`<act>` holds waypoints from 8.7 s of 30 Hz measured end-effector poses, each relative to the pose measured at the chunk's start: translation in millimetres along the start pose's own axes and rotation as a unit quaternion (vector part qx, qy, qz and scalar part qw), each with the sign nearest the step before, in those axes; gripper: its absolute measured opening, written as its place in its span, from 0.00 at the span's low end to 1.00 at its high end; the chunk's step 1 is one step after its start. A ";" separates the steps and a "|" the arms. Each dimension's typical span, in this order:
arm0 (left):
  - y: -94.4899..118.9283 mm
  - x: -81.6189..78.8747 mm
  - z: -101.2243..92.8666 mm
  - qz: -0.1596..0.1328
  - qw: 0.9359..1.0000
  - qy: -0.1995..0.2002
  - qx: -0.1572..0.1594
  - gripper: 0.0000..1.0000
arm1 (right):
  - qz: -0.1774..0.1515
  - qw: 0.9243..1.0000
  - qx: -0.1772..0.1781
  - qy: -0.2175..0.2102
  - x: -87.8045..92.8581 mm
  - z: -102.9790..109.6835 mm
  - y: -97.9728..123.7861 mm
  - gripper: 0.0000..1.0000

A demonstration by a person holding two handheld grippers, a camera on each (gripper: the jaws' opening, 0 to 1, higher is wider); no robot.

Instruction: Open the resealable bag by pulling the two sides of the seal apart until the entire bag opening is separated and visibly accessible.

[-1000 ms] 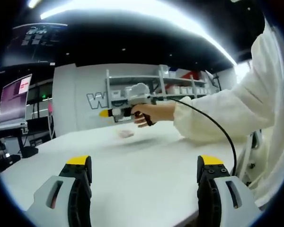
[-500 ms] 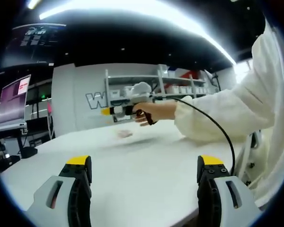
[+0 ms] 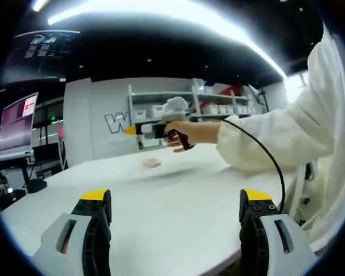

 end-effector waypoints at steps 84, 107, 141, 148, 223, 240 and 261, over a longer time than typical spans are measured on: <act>-2.1 0.9 -6.7 0.006 1.000 -0.001 0.007 0.91 | 0.001 0.999 -0.014 0.036 10.0 0.6 81.0 0.95; -4.9 -2.0 -5.7 0.005 1.000 -0.005 0.009 0.91 | -0.016 0.983 -0.032 0.180 4.4 24.1 100.4 0.95; -5.4 -1.1 -5.7 0.007 1.000 0.001 0.009 0.91 | 0.001 0.977 -0.031 0.211 19.6 30.6 138.5 0.94; -5.4 -1.1 -6.7 0.007 1.000 0.000 0.011 0.91 | 0.010 0.978 -0.027 0.209 22.2 28.2 141.6 0.93; -7.0 3.6 -8.0 0.013 1.000 0.006 0.013 0.90 | -0.017 0.986 0.038 0.160 23.1 30.5 234.8 0.92; -6.6 4.4 -7.6 0.011 1.000 0.010 0.011 0.90 | -0.012 0.989 0.046 0.138 28.8 34.5 257.1 0.93; -5.0 5.2 -4.5 0.009 1.000 0.018 0.003 0.90 | -0.011 0.983 0.064 0.171 32.8 41.3 276.0 0.93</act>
Point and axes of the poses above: the point that each gripper's makers call its tool centre point, and the gripper's own axes: y roughly backward along the fingers, z roughly to its left, x roughly out of its underside, the point moved 8 cm from there along y, roughly backward along the fingers, and after that the axes turned 11 degrees about -y, right-handed, at the moved point
